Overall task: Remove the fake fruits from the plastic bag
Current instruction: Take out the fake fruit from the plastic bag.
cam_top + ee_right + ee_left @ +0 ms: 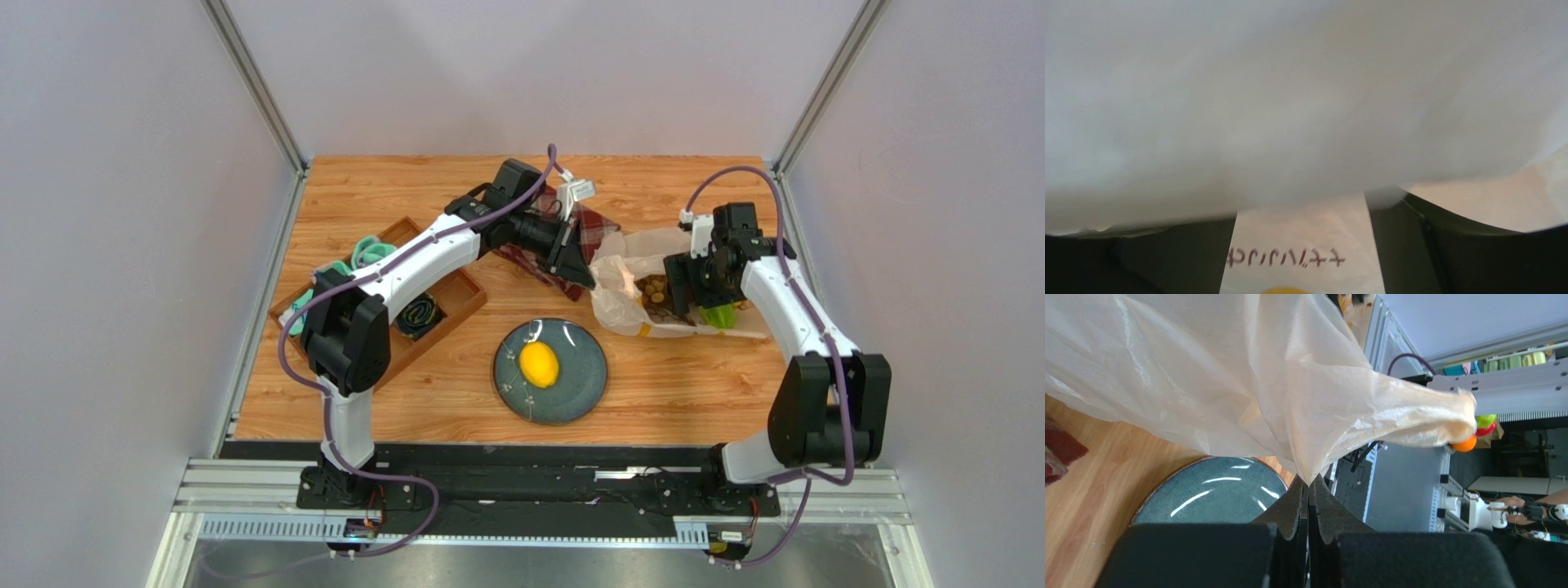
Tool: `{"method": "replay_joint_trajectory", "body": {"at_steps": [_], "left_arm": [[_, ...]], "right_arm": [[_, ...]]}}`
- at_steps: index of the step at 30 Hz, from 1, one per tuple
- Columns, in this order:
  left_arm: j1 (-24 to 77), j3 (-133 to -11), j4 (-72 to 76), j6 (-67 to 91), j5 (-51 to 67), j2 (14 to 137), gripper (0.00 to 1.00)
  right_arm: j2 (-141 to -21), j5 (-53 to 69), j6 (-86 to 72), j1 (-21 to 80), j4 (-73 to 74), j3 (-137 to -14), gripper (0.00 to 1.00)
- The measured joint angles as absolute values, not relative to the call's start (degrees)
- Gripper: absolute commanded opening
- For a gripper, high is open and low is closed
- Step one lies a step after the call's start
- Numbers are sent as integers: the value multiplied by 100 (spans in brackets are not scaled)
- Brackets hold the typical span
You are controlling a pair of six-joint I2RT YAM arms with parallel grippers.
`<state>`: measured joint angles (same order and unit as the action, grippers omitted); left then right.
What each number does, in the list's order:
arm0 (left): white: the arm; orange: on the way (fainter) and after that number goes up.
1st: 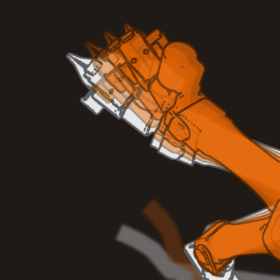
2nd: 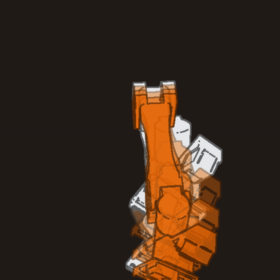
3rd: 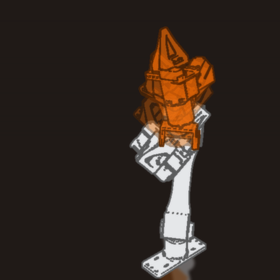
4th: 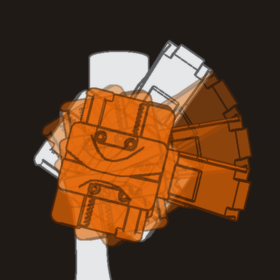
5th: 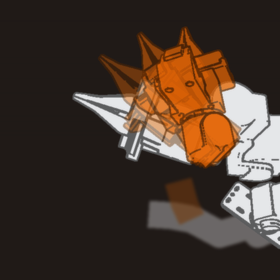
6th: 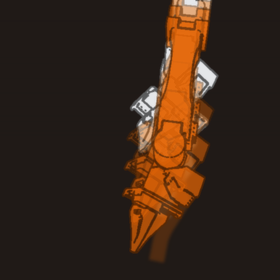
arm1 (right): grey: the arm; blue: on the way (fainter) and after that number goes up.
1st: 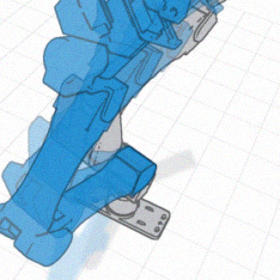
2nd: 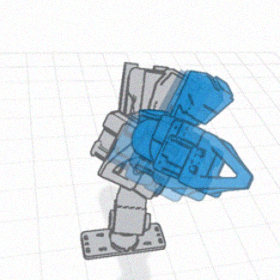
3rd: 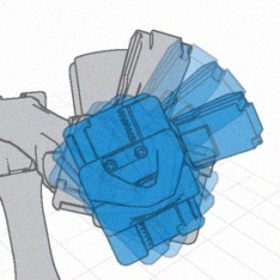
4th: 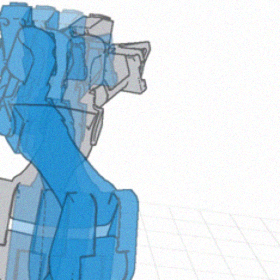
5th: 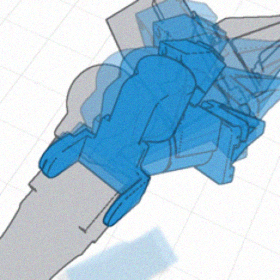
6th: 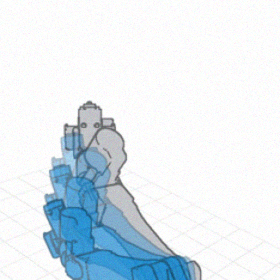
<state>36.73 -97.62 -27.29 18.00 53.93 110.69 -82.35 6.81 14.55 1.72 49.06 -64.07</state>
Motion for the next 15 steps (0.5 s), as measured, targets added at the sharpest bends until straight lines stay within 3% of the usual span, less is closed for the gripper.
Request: {"method": "replay_joint_trajectory", "body": {"at_steps": [15], "left_arm": [[4141, -9476, -3238, 1017, 5192, 11069, 0]], "right_arm": [[-10884, 357, 285, 80, 4366, -8169, 86]]}}
